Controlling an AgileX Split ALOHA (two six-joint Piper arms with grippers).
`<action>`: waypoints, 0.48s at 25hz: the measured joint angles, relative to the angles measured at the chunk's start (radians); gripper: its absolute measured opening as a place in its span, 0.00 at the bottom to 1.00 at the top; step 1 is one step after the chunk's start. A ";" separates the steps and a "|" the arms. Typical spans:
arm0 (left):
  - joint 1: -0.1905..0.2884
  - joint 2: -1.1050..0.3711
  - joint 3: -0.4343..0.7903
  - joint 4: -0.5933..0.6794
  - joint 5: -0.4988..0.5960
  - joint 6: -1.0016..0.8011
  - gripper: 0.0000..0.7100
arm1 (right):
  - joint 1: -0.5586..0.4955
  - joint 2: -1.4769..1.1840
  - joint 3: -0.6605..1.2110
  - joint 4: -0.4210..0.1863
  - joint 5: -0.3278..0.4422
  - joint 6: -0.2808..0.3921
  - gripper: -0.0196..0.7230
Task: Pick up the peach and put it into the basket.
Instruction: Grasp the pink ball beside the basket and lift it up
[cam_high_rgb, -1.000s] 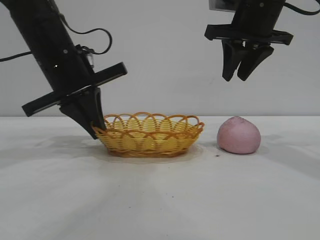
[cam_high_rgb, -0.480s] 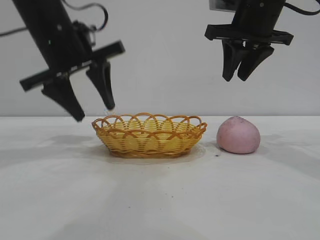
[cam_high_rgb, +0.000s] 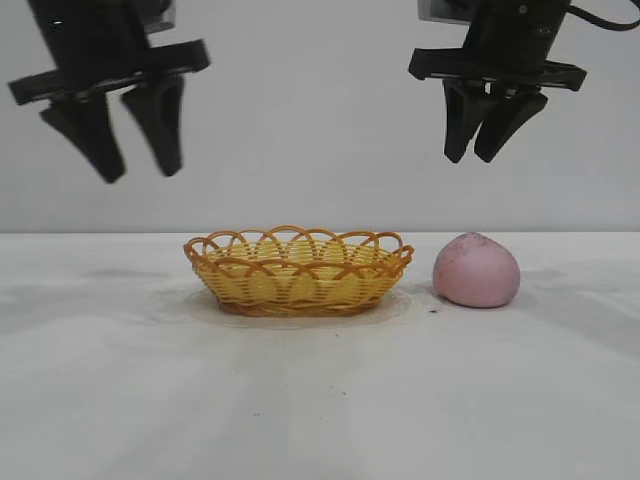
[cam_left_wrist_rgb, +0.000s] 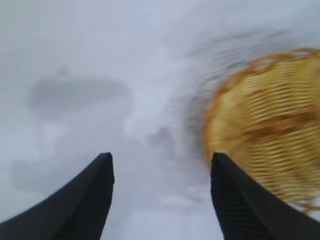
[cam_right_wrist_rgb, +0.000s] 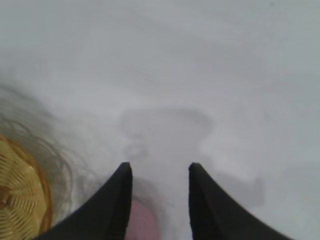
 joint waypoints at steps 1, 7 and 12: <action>0.009 0.000 0.000 0.020 0.008 -0.002 0.53 | 0.000 0.000 0.000 0.000 0.000 0.000 0.32; 0.070 0.000 0.000 0.139 0.020 -0.056 0.53 | 0.000 0.000 0.000 0.002 0.006 0.000 0.32; 0.274 -0.012 -0.002 0.166 0.097 -0.051 0.53 | 0.000 0.000 0.000 0.002 0.012 0.000 0.32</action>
